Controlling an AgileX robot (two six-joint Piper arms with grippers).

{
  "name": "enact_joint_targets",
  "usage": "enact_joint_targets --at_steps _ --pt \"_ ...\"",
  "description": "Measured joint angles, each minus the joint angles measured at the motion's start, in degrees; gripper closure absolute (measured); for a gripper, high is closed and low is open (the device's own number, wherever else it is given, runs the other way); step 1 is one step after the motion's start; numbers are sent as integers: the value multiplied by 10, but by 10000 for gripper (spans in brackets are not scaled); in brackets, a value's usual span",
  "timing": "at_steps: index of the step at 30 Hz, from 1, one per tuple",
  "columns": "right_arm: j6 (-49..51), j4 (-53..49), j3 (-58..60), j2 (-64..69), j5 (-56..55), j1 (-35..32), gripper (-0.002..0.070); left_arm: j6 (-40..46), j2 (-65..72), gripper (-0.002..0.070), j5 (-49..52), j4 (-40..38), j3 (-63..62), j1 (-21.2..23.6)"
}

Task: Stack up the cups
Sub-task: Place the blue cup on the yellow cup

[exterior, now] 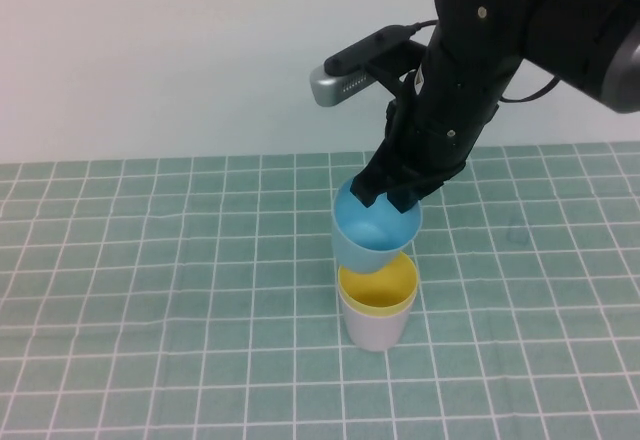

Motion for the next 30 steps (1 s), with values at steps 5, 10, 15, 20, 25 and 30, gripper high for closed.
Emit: enact_joint_targets --at_steps 5,10,15,20,25,30 --pt "9 -19 -2 0 0 0 652 -1 -60 676 -43 -1 43 18" --pt "14 -9 -2 0 0 0 652 -1 -144 676 -93 0 83 26" --pt "16 -4 -2 0 0 1 652 6 -145 676 -120 2 96 26" --pt "20 -3 -2 0 0 1 652 6 -145 676 -123 2 96 26" --pt "21 -2 -2 0 0 1 652 6 -144 676 -123 2 96 26" --pt "21 3 15 0 0 1 652 6 -144 676 -140 2 96 26"
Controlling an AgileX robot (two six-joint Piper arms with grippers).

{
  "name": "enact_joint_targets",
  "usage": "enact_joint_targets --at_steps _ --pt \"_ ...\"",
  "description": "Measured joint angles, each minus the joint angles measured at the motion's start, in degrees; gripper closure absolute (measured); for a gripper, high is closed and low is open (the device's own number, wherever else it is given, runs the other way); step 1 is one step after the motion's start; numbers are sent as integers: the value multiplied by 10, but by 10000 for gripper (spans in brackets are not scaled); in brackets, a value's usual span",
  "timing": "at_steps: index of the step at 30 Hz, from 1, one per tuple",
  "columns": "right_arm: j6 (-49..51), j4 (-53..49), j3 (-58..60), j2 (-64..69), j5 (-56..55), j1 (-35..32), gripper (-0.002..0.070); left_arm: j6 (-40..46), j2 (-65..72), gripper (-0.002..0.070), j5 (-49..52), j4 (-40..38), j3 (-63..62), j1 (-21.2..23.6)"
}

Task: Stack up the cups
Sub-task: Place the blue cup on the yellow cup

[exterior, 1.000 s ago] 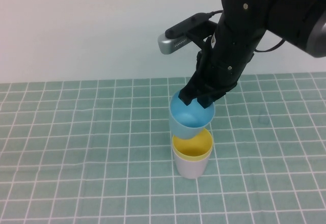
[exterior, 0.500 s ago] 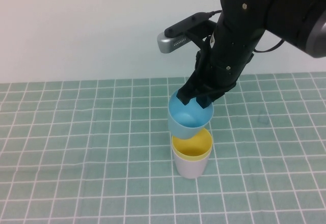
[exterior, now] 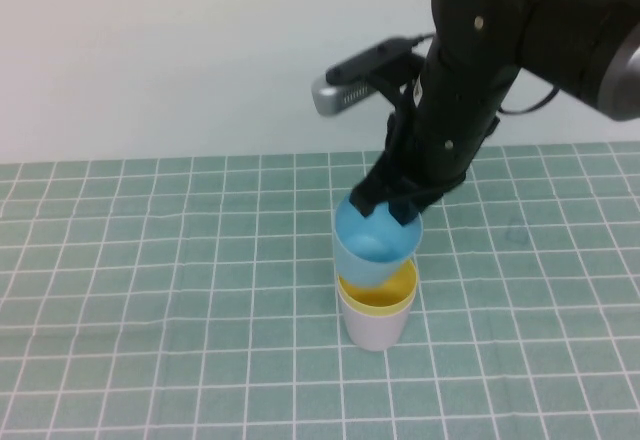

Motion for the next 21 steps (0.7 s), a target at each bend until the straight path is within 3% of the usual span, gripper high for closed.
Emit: enact_joint_targets --at_steps 9,17,21 --pt "0 -1 24 0 0 0 652 0 0 676 47 0 4 0" --pt "-5 -1 25 17 0 0 649 0 0 676 133 -16 100 0" --pt "-4 3 26 27 0 0 582 0 1 676 132 -57 132 0"
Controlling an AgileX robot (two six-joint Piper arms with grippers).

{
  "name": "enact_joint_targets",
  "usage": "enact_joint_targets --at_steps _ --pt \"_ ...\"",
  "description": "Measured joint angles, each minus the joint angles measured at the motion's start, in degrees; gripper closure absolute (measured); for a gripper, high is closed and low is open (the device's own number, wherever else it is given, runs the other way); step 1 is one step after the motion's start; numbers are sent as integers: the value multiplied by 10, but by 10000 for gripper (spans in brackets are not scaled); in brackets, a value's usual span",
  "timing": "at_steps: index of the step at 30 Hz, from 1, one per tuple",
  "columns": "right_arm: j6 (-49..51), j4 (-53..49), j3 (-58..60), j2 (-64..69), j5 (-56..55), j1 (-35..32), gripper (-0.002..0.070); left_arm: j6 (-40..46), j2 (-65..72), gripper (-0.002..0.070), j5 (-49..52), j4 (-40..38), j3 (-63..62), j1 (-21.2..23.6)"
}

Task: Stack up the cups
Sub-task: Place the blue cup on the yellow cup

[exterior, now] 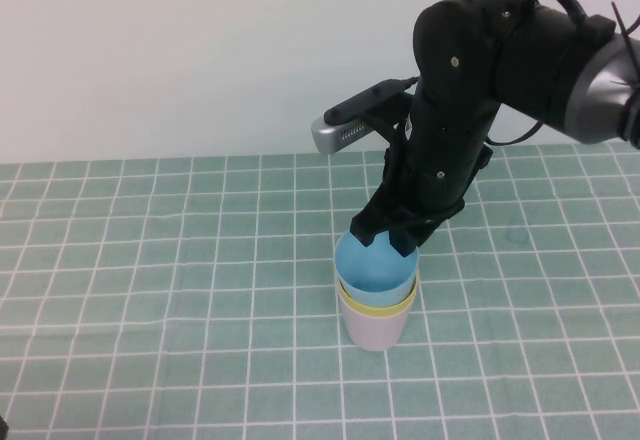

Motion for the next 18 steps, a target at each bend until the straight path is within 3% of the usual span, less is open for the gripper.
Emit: enact_joint_targets --at_steps 4,8,15,18 --pt "0 0 0 0 -1 0 421 0 0 676 3 -60 3 0" --pt "2 0 0 0 -1 0 325 9 0 676 63 -84 3 0" --pt "4 0 -5 -33 -1 0 309 46 0 676 92 -70 3 18" --pt "16 0 -7 -69 -1 0 387 54 0 676 98 -62 3 51"
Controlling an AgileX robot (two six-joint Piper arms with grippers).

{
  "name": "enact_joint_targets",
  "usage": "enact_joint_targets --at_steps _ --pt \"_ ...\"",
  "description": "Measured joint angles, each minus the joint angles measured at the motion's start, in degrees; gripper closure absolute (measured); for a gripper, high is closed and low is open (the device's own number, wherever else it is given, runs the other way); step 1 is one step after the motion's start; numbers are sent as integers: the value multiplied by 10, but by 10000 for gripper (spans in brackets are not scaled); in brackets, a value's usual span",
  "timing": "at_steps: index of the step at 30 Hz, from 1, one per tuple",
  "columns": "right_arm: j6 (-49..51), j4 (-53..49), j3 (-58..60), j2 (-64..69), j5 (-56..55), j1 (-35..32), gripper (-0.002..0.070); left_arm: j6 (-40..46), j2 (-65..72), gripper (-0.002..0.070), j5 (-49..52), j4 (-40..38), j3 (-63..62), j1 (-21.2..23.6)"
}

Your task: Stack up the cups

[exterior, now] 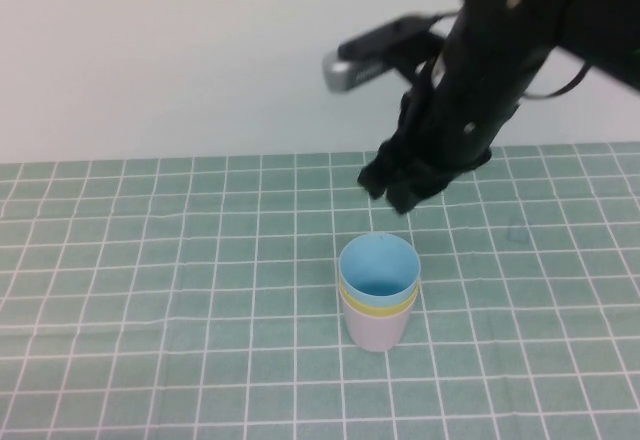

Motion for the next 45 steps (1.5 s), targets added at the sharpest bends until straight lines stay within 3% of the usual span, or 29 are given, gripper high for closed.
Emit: enact_joint_targets --at_steps 4,8,17,34,38,45 --pt "7 7 0 -62 1 0 595 1 0 676 0 1 0 25" --pt "9 25 -1 -129 1 0 661 1 0 676 -5 1 0 44" --pt "-16 102 -8 -258 1 0 677 0 0 676 -10 1 0 83" --pt "-38 -133 48 -387 -5 -12 678 0 0 676 -11 1 0 83" --pt "-38 -99 131 -458 -128 -63 678 0 0 676 -11 1 0 83" --pt "-38 -12 373 -582 -368 -229 678 0 0 676 -11 1 0 83"
